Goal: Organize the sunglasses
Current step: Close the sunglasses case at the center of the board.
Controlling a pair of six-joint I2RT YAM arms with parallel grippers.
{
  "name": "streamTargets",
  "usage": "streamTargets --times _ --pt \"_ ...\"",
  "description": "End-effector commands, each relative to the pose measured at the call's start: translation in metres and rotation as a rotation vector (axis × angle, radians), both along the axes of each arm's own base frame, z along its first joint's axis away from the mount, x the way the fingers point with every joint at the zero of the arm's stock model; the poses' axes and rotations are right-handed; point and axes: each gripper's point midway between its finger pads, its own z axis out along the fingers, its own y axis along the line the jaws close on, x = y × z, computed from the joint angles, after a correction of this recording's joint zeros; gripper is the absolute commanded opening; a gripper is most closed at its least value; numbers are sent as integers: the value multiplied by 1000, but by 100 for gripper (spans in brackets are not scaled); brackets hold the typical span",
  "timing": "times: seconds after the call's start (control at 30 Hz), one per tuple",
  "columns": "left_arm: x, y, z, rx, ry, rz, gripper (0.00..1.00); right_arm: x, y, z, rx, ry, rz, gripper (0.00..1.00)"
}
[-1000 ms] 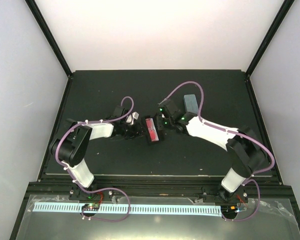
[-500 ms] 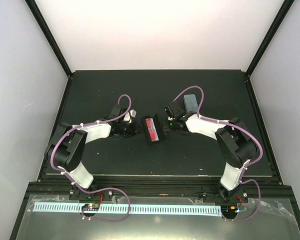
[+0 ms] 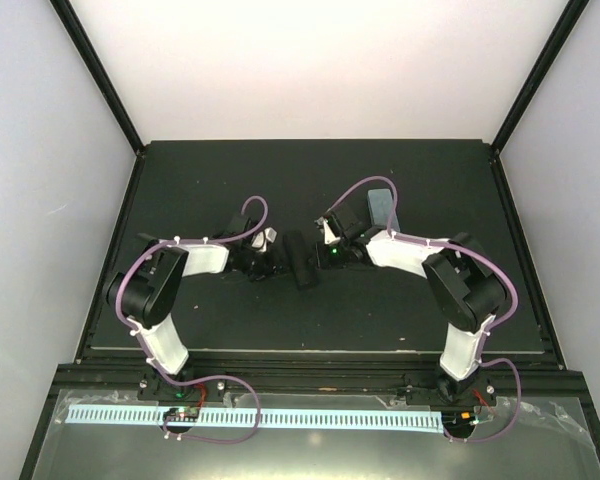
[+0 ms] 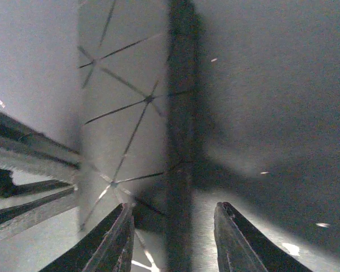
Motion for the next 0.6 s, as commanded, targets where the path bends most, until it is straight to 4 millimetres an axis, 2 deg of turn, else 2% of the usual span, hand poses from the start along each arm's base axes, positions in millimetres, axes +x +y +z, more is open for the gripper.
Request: streamTargets --times 0.0,0.13,0.3,0.43,0.57 --pt "8 -15 6 -52 -1 -28 16 -8 30 8 85 2 106 42" --pt "10 -16 4 -45 -3 -28 17 -11 28 -1 38 17 89 44" --pt "15 -6 8 8 -37 8 17 -2 5 -7 -107 -6 5 46" --pt "21 9 21 80 -99 59 17 1 -6 -15 -224 -24 -10 48" --pt "29 28 44 148 -183 119 20 -4 -16 -32 -306 2 -16 48"
